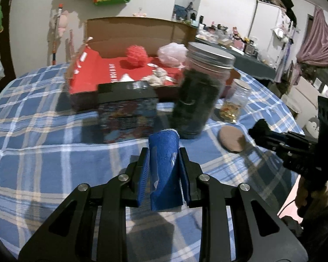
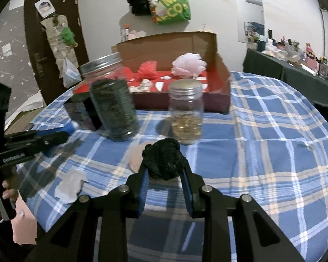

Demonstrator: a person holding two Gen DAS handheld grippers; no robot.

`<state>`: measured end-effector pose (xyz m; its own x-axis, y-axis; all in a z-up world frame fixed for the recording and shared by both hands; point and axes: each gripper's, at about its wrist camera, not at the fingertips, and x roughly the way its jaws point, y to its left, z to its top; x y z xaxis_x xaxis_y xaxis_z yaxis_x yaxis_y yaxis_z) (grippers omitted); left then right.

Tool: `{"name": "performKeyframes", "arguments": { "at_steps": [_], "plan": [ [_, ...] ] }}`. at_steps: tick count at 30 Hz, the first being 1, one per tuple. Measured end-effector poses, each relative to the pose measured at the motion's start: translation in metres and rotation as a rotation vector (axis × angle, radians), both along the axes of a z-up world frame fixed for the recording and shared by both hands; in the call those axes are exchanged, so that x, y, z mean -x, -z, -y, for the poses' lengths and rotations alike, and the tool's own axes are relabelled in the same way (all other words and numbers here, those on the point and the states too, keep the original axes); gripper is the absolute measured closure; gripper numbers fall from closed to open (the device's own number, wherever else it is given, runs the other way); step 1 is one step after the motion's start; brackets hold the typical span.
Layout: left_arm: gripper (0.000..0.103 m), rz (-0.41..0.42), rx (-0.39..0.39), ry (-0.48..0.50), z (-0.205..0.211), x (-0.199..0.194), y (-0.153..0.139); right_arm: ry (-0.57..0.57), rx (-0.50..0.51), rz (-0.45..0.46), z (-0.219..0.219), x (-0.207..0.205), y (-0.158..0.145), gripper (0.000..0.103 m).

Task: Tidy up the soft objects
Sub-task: 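Carry the blue roll with the left tool while the right tool carries the black ball into the box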

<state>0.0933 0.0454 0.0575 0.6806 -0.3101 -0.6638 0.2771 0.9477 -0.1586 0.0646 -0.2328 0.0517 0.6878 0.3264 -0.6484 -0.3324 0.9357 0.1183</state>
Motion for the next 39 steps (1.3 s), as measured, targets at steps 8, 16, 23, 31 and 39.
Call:
{"name": "performKeyframes", "arguments": {
  "at_steps": [8, 16, 23, 31, 39],
  "plan": [
    [0.079, 0.009, -0.026, -0.081, -0.035, 0.001, -0.006, 0.048, 0.019, -0.007, 0.018, -0.008, -0.002, 0.073],
    [0.079, 0.016, -0.046, -0.163, -0.068, -0.012, -0.012, 0.094, 0.014, -0.011, 0.033, -0.026, -0.010, 0.073],
    [0.079, 0.027, -0.053, -0.187, -0.084, -0.038, -0.021, 0.107, 0.038, 0.011, 0.039, -0.048, -0.023, 0.073],
    [0.079, 0.032, -0.063, -0.161, -0.082, -0.062, -0.030, 0.093, 0.064, 0.028, 0.041, -0.076, -0.035, 0.073],
    [0.079, 0.018, -0.047, -0.081, -0.072, -0.089, -0.043, -0.004, 0.067, 0.031, 0.031, -0.106, -0.054, 0.073]
  ]
}}
